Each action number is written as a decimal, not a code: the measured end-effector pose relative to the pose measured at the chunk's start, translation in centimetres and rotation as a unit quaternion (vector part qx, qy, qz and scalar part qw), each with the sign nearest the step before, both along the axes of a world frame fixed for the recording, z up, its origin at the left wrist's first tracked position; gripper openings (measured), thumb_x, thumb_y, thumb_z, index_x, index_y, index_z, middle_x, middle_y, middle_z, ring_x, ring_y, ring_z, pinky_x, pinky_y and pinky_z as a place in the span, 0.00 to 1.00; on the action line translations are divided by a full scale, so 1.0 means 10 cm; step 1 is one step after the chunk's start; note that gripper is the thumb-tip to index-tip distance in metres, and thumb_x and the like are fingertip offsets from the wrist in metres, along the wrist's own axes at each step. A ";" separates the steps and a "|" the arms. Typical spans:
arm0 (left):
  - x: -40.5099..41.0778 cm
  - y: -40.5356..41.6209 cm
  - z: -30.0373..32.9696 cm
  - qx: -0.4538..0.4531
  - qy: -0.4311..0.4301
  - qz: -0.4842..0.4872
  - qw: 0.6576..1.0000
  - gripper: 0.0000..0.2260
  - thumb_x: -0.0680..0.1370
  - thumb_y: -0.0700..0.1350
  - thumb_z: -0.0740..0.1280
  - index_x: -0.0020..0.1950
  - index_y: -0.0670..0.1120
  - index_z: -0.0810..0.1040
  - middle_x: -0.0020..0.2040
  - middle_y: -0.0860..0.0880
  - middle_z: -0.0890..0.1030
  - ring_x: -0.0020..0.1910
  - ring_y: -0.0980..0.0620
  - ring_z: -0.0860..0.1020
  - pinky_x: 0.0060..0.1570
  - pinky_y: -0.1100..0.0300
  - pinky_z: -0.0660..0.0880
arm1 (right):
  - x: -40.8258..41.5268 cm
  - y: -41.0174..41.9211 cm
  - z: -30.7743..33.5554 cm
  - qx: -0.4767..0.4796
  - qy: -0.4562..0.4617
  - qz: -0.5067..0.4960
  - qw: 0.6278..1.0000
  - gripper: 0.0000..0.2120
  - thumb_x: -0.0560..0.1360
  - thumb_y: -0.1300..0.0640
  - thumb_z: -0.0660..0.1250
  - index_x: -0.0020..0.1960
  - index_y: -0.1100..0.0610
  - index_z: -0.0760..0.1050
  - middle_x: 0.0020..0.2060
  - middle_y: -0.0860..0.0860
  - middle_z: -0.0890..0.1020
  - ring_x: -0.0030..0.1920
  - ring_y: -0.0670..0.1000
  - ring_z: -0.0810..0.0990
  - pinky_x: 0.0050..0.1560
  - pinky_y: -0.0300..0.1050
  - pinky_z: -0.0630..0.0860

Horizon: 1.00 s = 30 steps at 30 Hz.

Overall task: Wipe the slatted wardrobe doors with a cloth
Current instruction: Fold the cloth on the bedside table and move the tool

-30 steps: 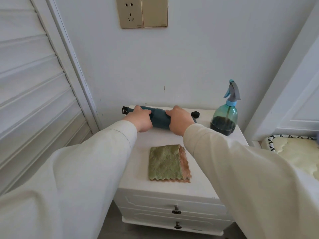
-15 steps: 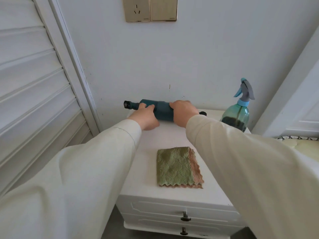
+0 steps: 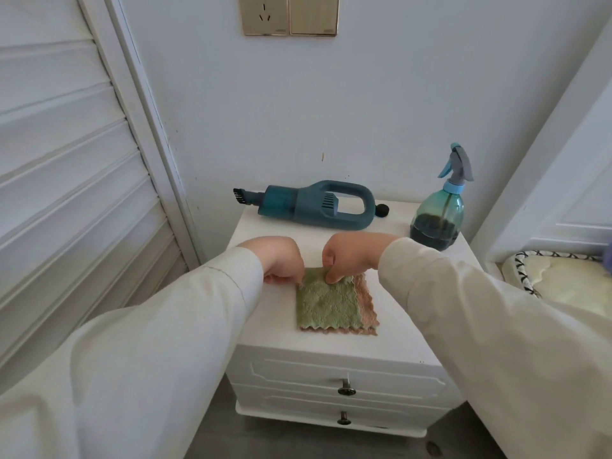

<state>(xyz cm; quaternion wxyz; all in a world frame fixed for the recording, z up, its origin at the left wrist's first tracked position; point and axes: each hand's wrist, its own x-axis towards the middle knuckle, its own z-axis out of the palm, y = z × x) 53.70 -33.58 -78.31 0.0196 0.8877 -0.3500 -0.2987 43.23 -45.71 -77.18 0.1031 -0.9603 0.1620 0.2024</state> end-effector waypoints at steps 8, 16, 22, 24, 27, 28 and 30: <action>-0.01 0.22 -0.06 -0.147 0.136 0.193 0.960 0.13 0.76 0.49 0.74 0.41 0.44 0.73 0.36 0.47 0.72 0.29 0.49 0.67 0.31 0.61 0.64 | 0.22 0.05 -0.09 0.077 -0.086 -0.028 0.993 0.04 0.74 0.52 0.70 0.44 0.48 0.75 0.43 0.46 0.77 0.42 0.49 0.74 0.40 0.43 0.70; 0.19 0.31 -0.04 -0.270 0.224 0.294 0.889 0.03 0.78 0.38 0.68 0.51 0.42 0.75 0.50 0.42 0.81 0.50 0.43 0.81 0.49 0.51 0.79 | 0.33 0.01 -0.05 0.154 -0.134 -0.114 0.972 0.10 0.74 0.46 0.72 0.49 0.52 0.79 0.44 0.48 0.80 0.43 0.51 0.79 0.39 0.43 0.75; 0.60 0.38 0.00 -0.356 0.119 0.353 0.857 0.14 0.77 0.41 0.70 0.60 0.40 0.76 0.55 0.41 0.80 0.51 0.42 0.80 0.55 0.48 0.80 | 0.66 0.24 -0.16 0.179 -0.277 -0.193 0.924 0.15 0.76 0.58 0.70 0.62 0.56 0.76 0.55 0.52 0.79 0.53 0.53 0.78 0.56 0.46 0.78; 0.63 0.45 -0.02 -0.356 0.095 0.350 0.861 0.21 0.77 0.41 0.70 0.69 0.40 0.71 0.63 0.42 0.77 0.60 0.41 0.76 0.60 0.51 0.75 | 0.70 0.29 -0.20 0.133 -0.302 -0.183 0.926 0.20 0.77 0.59 0.68 0.68 0.55 0.71 0.63 0.52 0.75 0.58 0.53 0.76 0.56 0.42 0.73; 0.63 0.54 -0.17 -0.304 0.026 0.286 0.908 0.26 0.78 0.43 0.68 0.75 0.46 0.66 0.70 0.44 0.72 0.66 0.42 0.73 0.62 0.53 0.71 | 0.70 0.33 -0.29 0.076 -0.318 -0.192 0.925 0.20 0.77 0.54 0.67 0.68 0.55 0.70 0.62 0.53 0.73 0.54 0.54 0.75 0.50 0.42 0.72; 0.61 0.56 -0.22 -0.276 0.001 0.259 0.926 0.25 0.77 0.44 0.67 0.74 0.49 0.67 0.68 0.45 0.73 0.63 0.42 0.74 0.61 0.53 0.73 | 0.70 0.32 -0.31 0.066 -0.313 -0.204 0.925 0.19 0.77 0.51 0.67 0.65 0.56 0.71 0.59 0.53 0.74 0.51 0.53 0.76 0.47 0.43 0.72; 0.57 0.57 -0.30 -0.218 -0.036 0.213 0.952 0.24 0.76 0.48 0.67 0.73 0.52 0.68 0.64 0.45 0.74 0.59 0.42 0.76 0.59 0.51 0.76 | 0.70 0.32 -0.31 0.083 -0.279 -0.230 0.929 0.15 0.77 0.48 0.68 0.56 0.57 0.71 0.49 0.52 0.78 0.42 0.51 0.75 0.37 0.42 0.70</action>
